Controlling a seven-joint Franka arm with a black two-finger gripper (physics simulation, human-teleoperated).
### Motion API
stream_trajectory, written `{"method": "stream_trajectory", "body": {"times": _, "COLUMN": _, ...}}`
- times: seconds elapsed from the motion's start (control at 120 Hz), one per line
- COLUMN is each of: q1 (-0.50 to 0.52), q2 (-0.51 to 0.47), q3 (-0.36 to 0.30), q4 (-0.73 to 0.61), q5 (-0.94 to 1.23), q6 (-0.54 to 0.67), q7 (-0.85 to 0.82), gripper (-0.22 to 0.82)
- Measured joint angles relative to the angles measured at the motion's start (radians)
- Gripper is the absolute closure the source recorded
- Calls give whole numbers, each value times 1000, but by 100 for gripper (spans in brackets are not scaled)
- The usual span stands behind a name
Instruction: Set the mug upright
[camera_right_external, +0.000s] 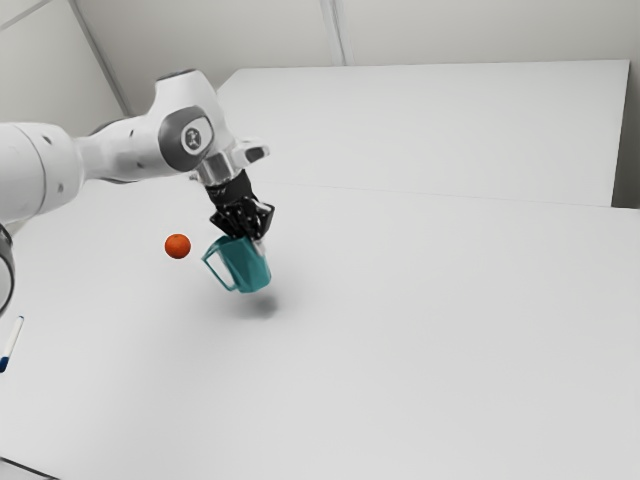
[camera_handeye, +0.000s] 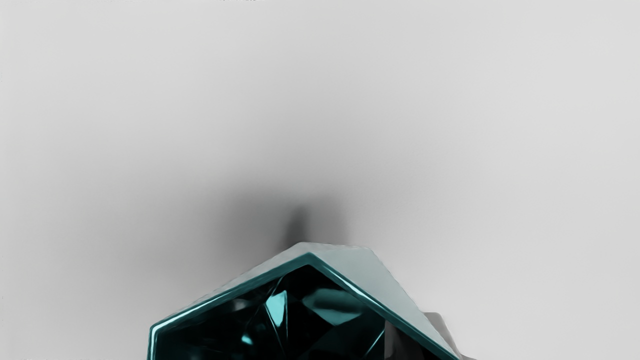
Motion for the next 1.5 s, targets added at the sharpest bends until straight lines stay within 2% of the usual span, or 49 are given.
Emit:
{"method": "stream_trajectory", "body": {"times": 0.233, "q1": -24, "q2": -125, "q3": -52, "q4": -193, "q5": 183, "q6": 187, "q7": -131, "gripper": 79}}
{"method": "stream_trajectory", "body": {"times": 0.408, "q1": -32, "q2": -149, "q3": -60, "q4": -258, "q5": 209, "q6": 285, "q7": -223, "gripper": 78}}
{"method": "stream_trajectory", "body": {"times": 0.7, "q1": -21, "q2": -109, "q3": -60, "q4": -291, "q5": 216, "q6": 366, "q7": -336, "gripper": 78}}
{"method": "stream_trajectory", "body": {"times": 1.167, "q1": -23, "q2": -40, "q3": -60, "q4": -285, "q5": 217, "q6": 414, "q7": -437, "gripper": 78}}
{"method": "stream_trajectory", "body": {"times": 1.358, "q1": -22, "q2": -62, "q3": -60, "q4": -282, "q5": 212, "q6": 408, "q7": -451, "gripper": 37}}
{"method": "stream_trajectory", "body": {"times": 1.5, "q1": -22, "q2": -94, "q3": -60, "q4": -280, "q5": 211, "q6": 394, "q7": -458, "gripper": 19}}
